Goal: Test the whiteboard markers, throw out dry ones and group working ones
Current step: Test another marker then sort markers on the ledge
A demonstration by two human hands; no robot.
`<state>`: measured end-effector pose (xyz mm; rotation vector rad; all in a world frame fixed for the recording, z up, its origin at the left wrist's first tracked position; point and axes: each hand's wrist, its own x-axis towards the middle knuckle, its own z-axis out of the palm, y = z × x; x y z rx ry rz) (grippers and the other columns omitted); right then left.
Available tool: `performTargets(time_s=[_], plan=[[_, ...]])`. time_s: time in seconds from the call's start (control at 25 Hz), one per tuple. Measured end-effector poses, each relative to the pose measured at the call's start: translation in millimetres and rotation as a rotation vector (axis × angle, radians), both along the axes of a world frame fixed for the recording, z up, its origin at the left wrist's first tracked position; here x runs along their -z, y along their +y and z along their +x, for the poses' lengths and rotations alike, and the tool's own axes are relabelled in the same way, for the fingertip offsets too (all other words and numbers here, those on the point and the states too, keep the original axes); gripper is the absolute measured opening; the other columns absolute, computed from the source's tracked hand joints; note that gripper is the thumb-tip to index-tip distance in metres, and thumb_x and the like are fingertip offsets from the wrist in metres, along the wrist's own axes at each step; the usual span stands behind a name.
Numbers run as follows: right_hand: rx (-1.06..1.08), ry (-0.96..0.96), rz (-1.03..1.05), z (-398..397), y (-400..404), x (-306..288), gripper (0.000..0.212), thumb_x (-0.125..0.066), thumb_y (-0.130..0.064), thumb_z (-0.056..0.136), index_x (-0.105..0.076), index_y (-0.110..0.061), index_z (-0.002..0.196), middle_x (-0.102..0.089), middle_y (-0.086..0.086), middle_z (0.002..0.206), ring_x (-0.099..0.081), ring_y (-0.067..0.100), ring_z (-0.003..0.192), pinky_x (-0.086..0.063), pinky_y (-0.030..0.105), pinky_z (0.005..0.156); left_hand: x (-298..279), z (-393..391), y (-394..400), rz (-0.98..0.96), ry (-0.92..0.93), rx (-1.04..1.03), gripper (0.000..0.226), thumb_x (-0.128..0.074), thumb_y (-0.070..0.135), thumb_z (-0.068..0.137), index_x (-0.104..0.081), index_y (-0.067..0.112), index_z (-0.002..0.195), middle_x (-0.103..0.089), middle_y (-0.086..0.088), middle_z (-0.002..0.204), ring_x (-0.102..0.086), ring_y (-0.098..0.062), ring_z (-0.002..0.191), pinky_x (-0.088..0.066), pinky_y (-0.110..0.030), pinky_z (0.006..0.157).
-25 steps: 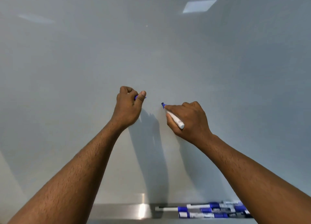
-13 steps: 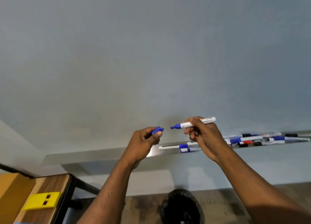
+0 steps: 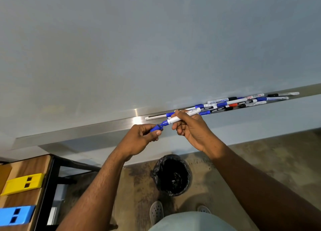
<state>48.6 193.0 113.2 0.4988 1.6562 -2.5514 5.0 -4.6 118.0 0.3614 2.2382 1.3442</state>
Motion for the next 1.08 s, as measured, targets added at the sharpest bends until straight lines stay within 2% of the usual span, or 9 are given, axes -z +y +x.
performTargets(time_s=[0.24,0.44,0.6,0.64,0.76,0.8,0.92,1.08], plan=[[-0.006,-0.033,0.018,2.3,1.8,6.7,0.021,-0.058,-0.022,0.096,-0.069,-0.004,0.095,-0.065,0.013,0.066,-0.054,0.016,0.056,-0.044,0.020,0.051,-3.1,6.7,2.3,0.063,-0.036,0.008,0.015,-0.063,0.024,0.090,-0.071,0.026,0.103,-0.068,0.000,0.076,-0.057,-0.004,0.069,-0.048,-0.013,0.071],[-0.054,0.027,0.167,3.5,-1.0,6.2,0.022,-0.060,-0.023,0.095,-0.068,-0.002,0.095,-0.067,0.015,0.070,-0.058,0.015,0.055,-0.047,0.021,0.052,-4.0,7.9,8.8,0.004,0.016,0.023,0.014,-0.062,0.027,0.091,-0.065,0.037,0.100,-0.073,0.001,0.077,-0.063,-0.003,0.072,-0.048,-0.020,0.075],[-0.004,0.046,0.147,3.1,-5.2,9.9,0.018,-0.059,-0.021,0.095,-0.066,-0.006,0.089,-0.066,0.015,0.067,-0.059,0.018,0.055,-0.049,0.024,0.053,-1.2,7.4,13.5,-0.031,0.067,-0.015,0.017,-0.062,0.027,0.091,-0.068,0.029,0.107,-0.071,0.001,0.076,-0.066,-0.021,0.080,-0.051,-0.030,0.076],[0.000,0.044,0.135,3.1,-6.3,11.0,0.018,-0.058,-0.021,0.096,-0.066,-0.006,0.090,-0.066,0.015,0.067,-0.059,0.018,0.055,-0.049,0.024,0.053,-0.3,6.7,14.2,-0.044,0.077,-0.014,0.020,-0.062,0.027,0.091,-0.068,0.025,0.110,-0.071,0.001,0.076,-0.065,-0.020,0.078,-0.050,-0.028,0.072],[0.018,0.032,0.075,2.8,-5.8,12.8,0.020,-0.057,-0.023,0.096,-0.064,-0.005,0.093,-0.066,0.015,0.069,-0.059,0.018,0.057,-0.049,0.024,0.054,-1.4,2.1,17.9,-0.069,0.139,-0.006,0.024,-0.062,0.025,0.092,-0.069,0.021,0.114,-0.070,0.004,0.073,-0.061,-0.004,0.065,-0.046,-0.020,0.064],[0.025,0.027,0.036,4.6,-5.5,12.7,0.020,-0.056,-0.023,0.097,-0.064,-0.005,0.093,-0.066,0.014,0.068,-0.060,0.018,0.057,-0.050,0.024,0.054,-1.9,1.8,19.2,-0.067,0.166,-0.005,0.022,-0.062,0.025,0.092,-0.069,0.021,0.113,-0.070,0.004,0.073,-0.061,-0.005,0.064,-0.047,-0.021,0.064],[0.064,-0.017,-0.077,11.3,-6.4,16.2,0.020,-0.054,-0.023,0.097,-0.062,-0.005,0.095,-0.067,0.011,0.065,-0.061,0.017,0.056,-0.050,0.023,0.053,1.3,2.0,23.7,-0.094,0.256,0.034,0.018,-0.063,0.026,0.092,-0.072,0.022,0.107,-0.070,0.003,0.072,-0.063,-0.021,0.067,-0.052,-0.031,0.065],[0.126,-0.111,-0.150,16.8,-1.6,21.5,0.021,-0.053,-0.024,0.099,-0.063,-0.007,0.093,-0.066,0.010,0.061,-0.060,0.015,0.051,-0.049,0.022,0.051,9.8,6.6,32.1,-0.141,0.463,0.101,0.015,-0.065,0.025,0.090,-0.074,0.018,0.099,-0.069,0.004,0.068,-0.054,-0.011,0.054,-0.043,-0.019,0.055]])
